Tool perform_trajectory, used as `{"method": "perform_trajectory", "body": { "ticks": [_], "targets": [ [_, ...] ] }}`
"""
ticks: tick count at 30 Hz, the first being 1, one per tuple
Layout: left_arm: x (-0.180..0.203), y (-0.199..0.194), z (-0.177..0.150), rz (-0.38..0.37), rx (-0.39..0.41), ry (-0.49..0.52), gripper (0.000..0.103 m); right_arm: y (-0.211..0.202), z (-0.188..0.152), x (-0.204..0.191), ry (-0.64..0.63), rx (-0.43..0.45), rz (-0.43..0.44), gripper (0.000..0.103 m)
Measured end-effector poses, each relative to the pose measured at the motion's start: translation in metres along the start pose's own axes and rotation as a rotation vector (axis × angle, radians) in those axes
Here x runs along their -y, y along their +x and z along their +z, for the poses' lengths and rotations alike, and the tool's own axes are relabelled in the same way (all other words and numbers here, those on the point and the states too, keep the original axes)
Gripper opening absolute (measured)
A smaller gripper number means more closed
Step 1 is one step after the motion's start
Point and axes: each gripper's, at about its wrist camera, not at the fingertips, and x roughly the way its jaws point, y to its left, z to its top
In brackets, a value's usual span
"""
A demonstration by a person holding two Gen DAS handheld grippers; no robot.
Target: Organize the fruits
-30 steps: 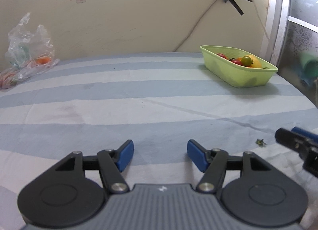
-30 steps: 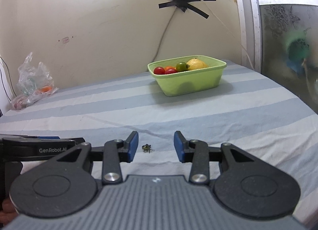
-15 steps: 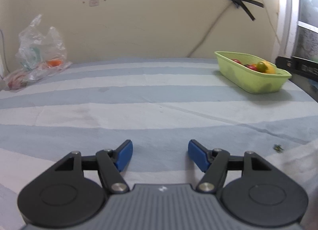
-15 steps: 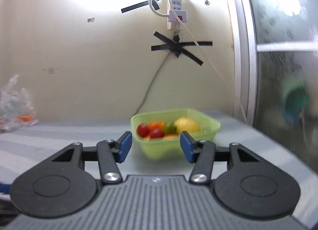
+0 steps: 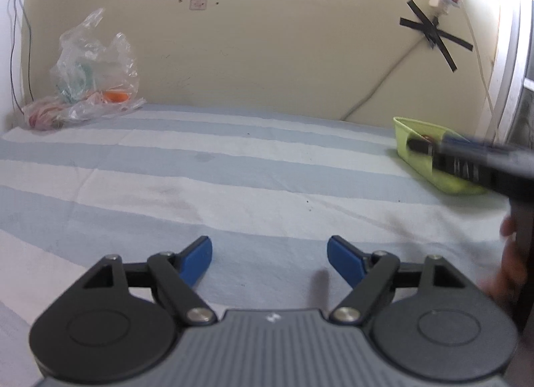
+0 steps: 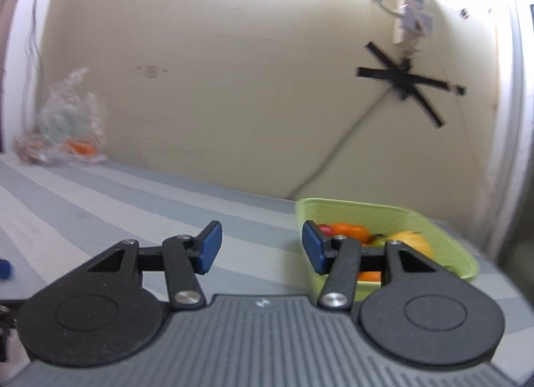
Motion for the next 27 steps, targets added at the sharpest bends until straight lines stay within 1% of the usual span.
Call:
{"method": "perform_trajectory", "body": {
  "ticks": [1,2,4,5,6,7,8,10,11,12,13,14,15,16,19,21,23,24,25,26,27],
  "targets": [
    [-0.002,-0.001,0.0,-0.006,0.003,-0.011,0.079,0.0,-0.002,-0.001,0.006,-0.024,0.029,0.056],
    [-0.005,-0.001,0.0,-0.014,0.007,-0.022,0.079,-0.002,-0.008,0.0,0.029,-0.077,0.075,0.056],
    [-0.009,-0.003,-0.001,-0.026,0.014,-0.039,0.079,-0.014,-0.018,0.007,0.072,-0.23,0.221,0.054],
    [-0.01,-0.004,-0.001,-0.033,0.015,-0.043,0.079,-0.03,-0.024,0.013,0.103,-0.255,0.261,0.054],
    [-0.011,-0.004,-0.002,-0.04,0.016,-0.043,0.079,-0.054,-0.032,0.019,0.118,-0.26,0.277,0.054],
    [-0.01,-0.005,-0.002,-0.047,0.018,-0.039,0.079,-0.075,-0.039,0.024,0.118,-0.26,0.269,0.054],
    [-0.009,-0.005,-0.002,-0.053,0.021,-0.033,0.079,-0.098,-0.046,0.029,0.112,-0.254,0.244,0.056],
    [-0.002,-0.004,-0.001,-0.071,0.026,-0.009,0.079,-0.133,-0.053,0.037,0.1,-0.223,0.16,0.056],
    [0.002,-0.004,0.0,-0.083,0.033,0.001,0.079,-0.141,-0.052,0.04,0.094,-0.198,0.113,0.056],
    [0.005,-0.004,-0.001,-0.09,0.035,0.009,0.079,-0.148,-0.046,0.042,0.093,-0.148,0.07,0.057],
    [0.009,-0.006,-0.001,-0.093,0.035,0.013,0.079,-0.148,-0.039,0.045,0.102,-0.094,0.043,0.059],
    [0.011,-0.009,-0.002,-0.095,0.035,0.016,0.079,-0.146,-0.032,0.046,0.119,-0.033,0.018,0.065],
    [0.012,-0.013,-0.003,-0.097,0.036,0.019,0.079,-0.141,-0.025,0.044,0.131,0.022,-0.011,0.066],
    [0.013,-0.017,-0.005,-0.097,0.039,0.029,0.079,-0.135,-0.021,0.04,0.129,0.057,-0.031,0.066],
    [0.012,-0.028,-0.013,-0.064,0.038,0.08,0.079,-0.104,-0.007,0.019,0.073,0.106,-0.028,0.065],
    [0.006,-0.032,-0.017,-0.049,0.017,0.078,0.079,-0.084,0.002,0.004,0.034,0.135,0.009,0.065],
    [0.0,-0.033,-0.019,-0.038,-0.002,0.058,0.079,-0.065,0.005,-0.011,-0.034,0.134,0.041,0.065],
    [-0.002,-0.033,-0.02,-0.033,-0.009,0.052,0.079,-0.056,0.005,-0.018,-0.066,0.119,0.075,0.066],
    [-0.004,-0.033,-0.02,-0.029,-0.013,0.048,0.079,-0.05,0.003,-0.019,-0.09,0.085,0.127,0.066],
    [-0.006,-0.034,-0.019,-0.026,-0.016,0.045,0.079,-0.042,-0.002,-0.023,-0.117,0.021,0.187,0.064],
    [-0.007,-0.035,-0.018,-0.026,-0.014,0.044,0.079,-0.037,-0.009,-0.027,-0.153,-0.067,0.241,0.045]
  ]
}}
